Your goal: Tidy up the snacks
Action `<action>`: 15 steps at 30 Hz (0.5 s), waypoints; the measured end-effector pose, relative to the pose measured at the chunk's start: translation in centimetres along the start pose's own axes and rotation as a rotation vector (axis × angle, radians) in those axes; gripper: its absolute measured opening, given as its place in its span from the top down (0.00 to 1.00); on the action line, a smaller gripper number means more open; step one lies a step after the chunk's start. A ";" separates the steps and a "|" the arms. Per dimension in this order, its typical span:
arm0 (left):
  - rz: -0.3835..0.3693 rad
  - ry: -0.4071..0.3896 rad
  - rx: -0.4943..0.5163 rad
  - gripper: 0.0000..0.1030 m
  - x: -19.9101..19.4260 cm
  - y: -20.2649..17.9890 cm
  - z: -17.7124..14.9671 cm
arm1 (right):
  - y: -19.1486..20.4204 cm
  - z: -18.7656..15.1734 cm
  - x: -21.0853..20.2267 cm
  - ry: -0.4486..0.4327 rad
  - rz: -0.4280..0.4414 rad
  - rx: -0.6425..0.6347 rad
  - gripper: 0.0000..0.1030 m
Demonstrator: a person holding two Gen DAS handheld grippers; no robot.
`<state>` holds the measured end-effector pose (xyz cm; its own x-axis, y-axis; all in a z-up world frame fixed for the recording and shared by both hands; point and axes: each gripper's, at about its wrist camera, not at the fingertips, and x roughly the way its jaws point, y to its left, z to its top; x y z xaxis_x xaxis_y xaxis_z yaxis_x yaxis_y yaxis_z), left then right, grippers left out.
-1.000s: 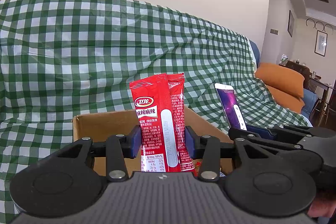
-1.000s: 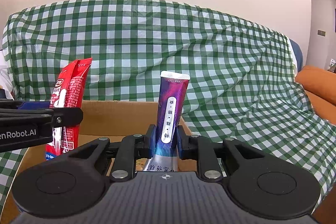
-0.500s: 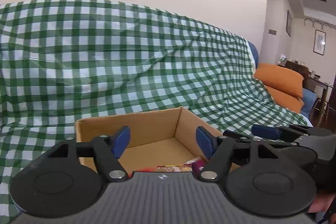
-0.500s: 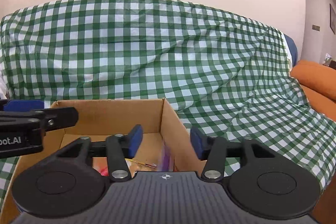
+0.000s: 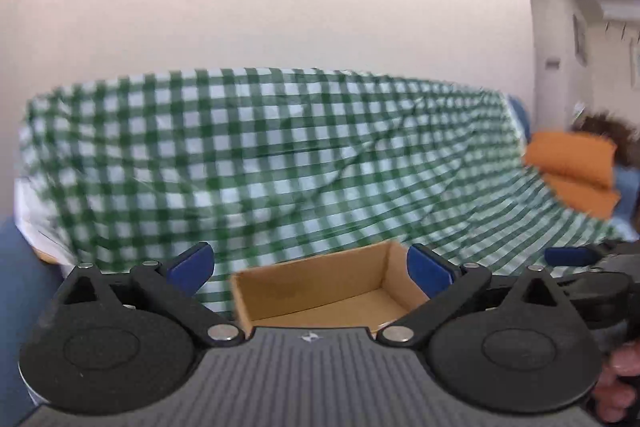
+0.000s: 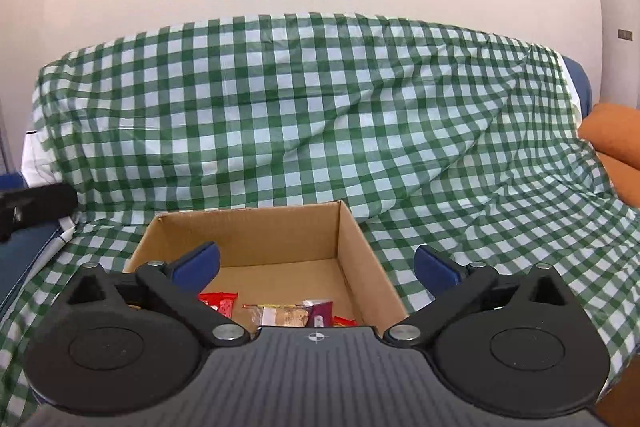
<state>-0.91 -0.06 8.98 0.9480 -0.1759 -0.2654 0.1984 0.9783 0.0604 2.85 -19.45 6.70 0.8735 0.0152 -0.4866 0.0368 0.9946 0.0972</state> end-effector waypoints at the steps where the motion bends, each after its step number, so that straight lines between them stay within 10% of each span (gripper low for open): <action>1: 0.020 0.012 0.001 0.00 -0.4 -0.6 0.1 | -0.3 -0.3 -0.6 0.003 0.003 -0.006 0.01; 8: -0.073 0.090 -0.097 0.00 -2.4 -2.9 -3.7 | -1.5 -2.3 -2.6 0.060 -0.007 -0.019 0.01; 15: -0.007 0.336 -0.191 0.00 0.4 -1.9 -6.9 | -1.7 -3.7 -3.8 0.088 -0.025 -0.123 0.01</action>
<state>-2.64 -1.21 2.09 0.8058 -0.1676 -0.5680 0.1244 0.9856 -0.1144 -2.36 -20.79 5.20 0.8272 -0.0063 -0.5619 -0.0065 0.9998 -0.0207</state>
